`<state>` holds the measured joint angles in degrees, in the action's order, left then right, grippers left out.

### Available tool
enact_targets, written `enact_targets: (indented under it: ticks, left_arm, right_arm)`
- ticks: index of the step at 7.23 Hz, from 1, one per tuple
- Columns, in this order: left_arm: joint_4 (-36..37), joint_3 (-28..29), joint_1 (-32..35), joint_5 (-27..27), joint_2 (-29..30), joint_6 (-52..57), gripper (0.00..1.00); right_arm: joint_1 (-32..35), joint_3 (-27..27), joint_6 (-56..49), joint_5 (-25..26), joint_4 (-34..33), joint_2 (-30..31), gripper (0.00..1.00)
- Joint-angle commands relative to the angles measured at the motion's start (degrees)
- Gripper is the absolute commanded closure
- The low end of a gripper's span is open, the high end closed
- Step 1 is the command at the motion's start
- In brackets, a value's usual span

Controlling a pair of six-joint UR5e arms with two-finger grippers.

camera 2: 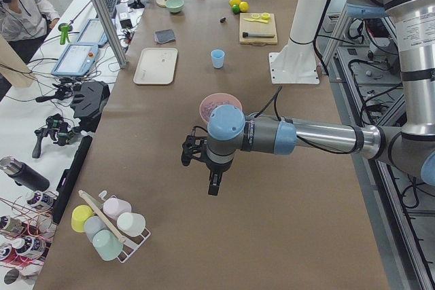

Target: Put ice and cherries in cup

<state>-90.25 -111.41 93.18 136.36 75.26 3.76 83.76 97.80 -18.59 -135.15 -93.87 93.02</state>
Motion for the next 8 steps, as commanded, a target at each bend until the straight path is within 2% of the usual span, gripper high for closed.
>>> enact_targets:
  ticks: [1,3,4,5,6,7,8]
  left_arm:
    - [-0.3,-0.8,-0.1,0.2,-0.3,-0.5,0.02]
    - [-0.5,-1.0,0.0,0.3,0.5,-0.5,0.03]
    - [-3.1,-1.4,-0.1,2.0,0.9,-0.4,0.03]
    - [-4.3,-1.2,-0.5,7.6,1.0,-7.2,0.03]
    - [-8.0,-2.1,-1.8,8.9,1.6,-19.7,0.03]
    - [-12.4,-1.8,-5.0,8.9,1.6,-28.3,0.02]
    - [-13.5,-2.1,-8.3,8.6,2.1,-34.9,0.02]
  right_arm:
    - [0.0,0.2,0.0,-1.9,0.1,0.7,0.0]
    - [0.0,0.6,0.1,-2.1,0.0,1.0,0.0]
    - [0.0,0.6,0.2,-2.2,0.0,0.8,0.0]
    - [0.0,0.5,0.4,-3.3,0.0,0.9,0.0]
    - [0.0,0.2,0.6,-4.1,0.0,1.3,0.0]
    - [0.0,0.4,0.6,-4.1,0.0,1.3,0.0]
    - [0.0,0.1,0.3,-4.2,0.0,1.3,0.0]
